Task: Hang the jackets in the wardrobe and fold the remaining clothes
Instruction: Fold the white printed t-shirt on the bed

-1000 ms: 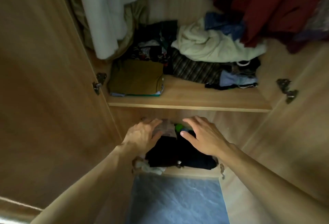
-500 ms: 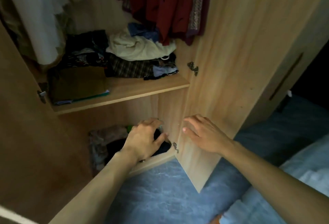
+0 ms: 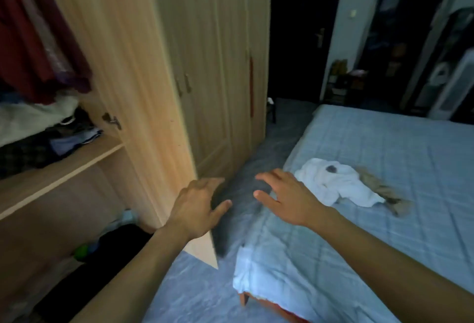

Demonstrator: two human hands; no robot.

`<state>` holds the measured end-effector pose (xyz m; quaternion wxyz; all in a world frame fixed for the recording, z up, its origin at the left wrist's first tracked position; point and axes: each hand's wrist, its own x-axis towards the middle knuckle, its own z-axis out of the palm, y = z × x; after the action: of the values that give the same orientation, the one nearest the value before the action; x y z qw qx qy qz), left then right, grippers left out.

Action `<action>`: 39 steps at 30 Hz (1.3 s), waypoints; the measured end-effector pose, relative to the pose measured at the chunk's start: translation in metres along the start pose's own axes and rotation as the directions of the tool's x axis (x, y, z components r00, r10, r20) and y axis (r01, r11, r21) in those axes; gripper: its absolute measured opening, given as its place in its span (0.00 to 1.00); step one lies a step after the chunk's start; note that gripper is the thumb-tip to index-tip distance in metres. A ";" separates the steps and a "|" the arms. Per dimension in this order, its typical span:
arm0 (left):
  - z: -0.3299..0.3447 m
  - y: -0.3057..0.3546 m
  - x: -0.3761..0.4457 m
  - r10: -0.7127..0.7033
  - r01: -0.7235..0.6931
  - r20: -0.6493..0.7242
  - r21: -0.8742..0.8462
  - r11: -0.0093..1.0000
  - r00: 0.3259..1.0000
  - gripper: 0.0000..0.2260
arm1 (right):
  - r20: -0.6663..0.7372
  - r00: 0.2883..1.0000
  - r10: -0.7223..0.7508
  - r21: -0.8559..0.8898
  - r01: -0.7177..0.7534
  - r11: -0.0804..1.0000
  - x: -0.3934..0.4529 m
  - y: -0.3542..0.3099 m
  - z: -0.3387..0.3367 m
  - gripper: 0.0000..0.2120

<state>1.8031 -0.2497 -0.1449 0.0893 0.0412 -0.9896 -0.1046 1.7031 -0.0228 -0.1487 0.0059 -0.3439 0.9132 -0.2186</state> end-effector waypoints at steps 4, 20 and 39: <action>0.052 0.113 0.037 0.095 -0.093 0.066 -0.027 0.995 0.993 0.28 | -0.019 0.993 0.120 -0.016 -0.121 0.993 -0.059 0.104 -0.035 0.24; 0.146 0.317 0.136 0.291 -0.270 0.174 -0.137 0.953 0.941 0.22 | -0.136 0.924 0.358 -0.012 -0.363 0.932 -0.159 0.312 -0.113 0.25; 0.248 0.270 0.366 0.313 -0.261 0.266 -0.214 0.941 0.912 0.20 | -0.022 0.838 0.545 -0.126 -0.543 0.830 0.017 0.434 -0.094 0.28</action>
<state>1.3809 0.0267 -0.2642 -0.0421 -0.1293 -0.9740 -0.1811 1.4032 0.2932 -0.2362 0.0529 -0.0712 0.9852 -0.1465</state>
